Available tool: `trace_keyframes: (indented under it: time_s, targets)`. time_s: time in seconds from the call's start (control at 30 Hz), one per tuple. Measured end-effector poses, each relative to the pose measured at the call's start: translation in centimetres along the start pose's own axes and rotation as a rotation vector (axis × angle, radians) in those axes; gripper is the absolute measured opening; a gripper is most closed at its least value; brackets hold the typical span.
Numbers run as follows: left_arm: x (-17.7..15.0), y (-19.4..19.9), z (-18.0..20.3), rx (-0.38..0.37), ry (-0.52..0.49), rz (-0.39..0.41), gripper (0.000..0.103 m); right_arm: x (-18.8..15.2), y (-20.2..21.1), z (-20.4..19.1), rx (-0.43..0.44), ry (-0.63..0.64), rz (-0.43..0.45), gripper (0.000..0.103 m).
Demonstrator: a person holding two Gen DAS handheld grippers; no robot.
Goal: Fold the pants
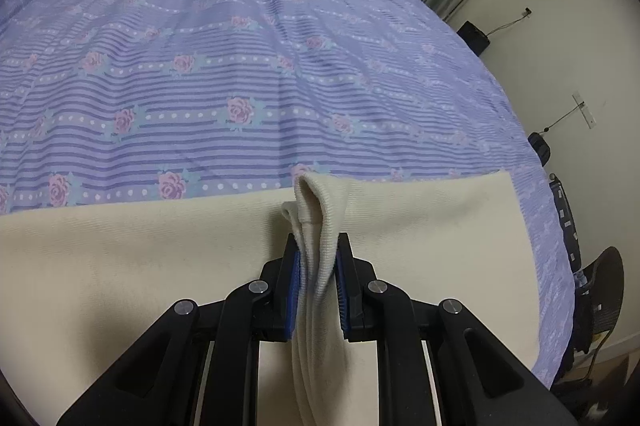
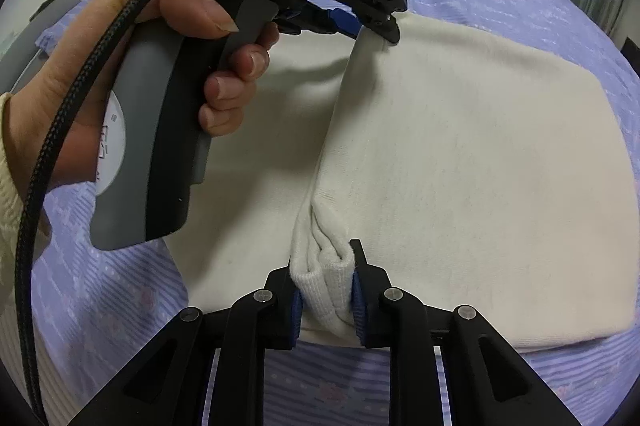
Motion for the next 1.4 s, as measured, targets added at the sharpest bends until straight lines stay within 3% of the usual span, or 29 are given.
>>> trace_keyframes:
  time_s: [0.07, 0.17, 0.2, 0.4, 0.53, 0.63, 0.7, 0.77, 0.83, 1.0, 1.17, 1.4]
  targets:
    - [0.0, -0.1, -0.2, 0.01, 0.0, 0.001, 0.021, 0.5, -0.1, 0.1, 0.006, -0.02, 0.0, 0.032]
    - [0.1, 0.4, -1.0, 0.072, -0.011, 0.029, 0.039, 0.5, -0.2, -0.8, 0.051, -0.059, -0.004, 0.042]
    - [0.2, 0.9, -1.3, 0.086, -0.011, 0.045, 0.046, 0.5, -0.2, -0.8, 0.054, -0.067, -0.004, 0.042]
    - [0.5, 5.4, -3.7, 0.151, 0.035, 0.138, 0.062, -0.2, 1.1, -1.5, 0.112, -0.096, -0.017, 0.042]
    - [-0.6, 10.5, -5.0, 0.216, 0.028, 0.197, 0.07, -0.5, 3.6, -3.5, 0.219, -0.095, -0.014, 0.042]
    - [-2.0, 15.2, -7.3, 0.224, 0.096, 0.25, 0.079, -0.3, 6.2, -3.9, 0.19, -0.066, 0.031, 0.048]
    - [-3.1, 18.1, -8.8, 0.242, 0.137, 0.273, 0.081, -0.2, 7.5, -4.1, 0.179, -0.047, 0.05, 0.06]
    - [-4.7, 21.4, -10.5, 0.264, 0.173, 0.302, 0.083, -0.1, 8.7, -5.5, 0.159, 0.004, 0.086, 0.065]
    - [-6.0, 23.7, -11.7, 0.284, 0.193, 0.317, 0.09, 0.4, 10.0, -6.7, 0.126, 0.06, 0.11, 0.072]
    - [-10.4, 28.2, -16.5, 0.385, 0.248, 0.311, 0.094, 2.3, 12.4, -9.4, 0.059, 0.166, 0.192, 0.086]
    - [-14.1, 29.1, -21.4, 0.436, 0.287, 0.262, 0.096, 4.5, 13.2, -12.0, 0.015, 0.155, 0.234, 0.086]
    - [-17.4, 24.3, -27.2, 0.346, 0.417, 0.194, 0.096, 7.8, 9.8, -14.5, -0.001, 0.059, 0.241, 0.086]
Point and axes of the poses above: each gripper's, at about its wrist camera, not at the fingertips, and y roughly against the way its jaws point, z to its right, x to its top, the point moved 9 cm from there along -y, roughly the way its jaws point, and after that the axes turned 8 degrees about x, right-handed, at the moved point
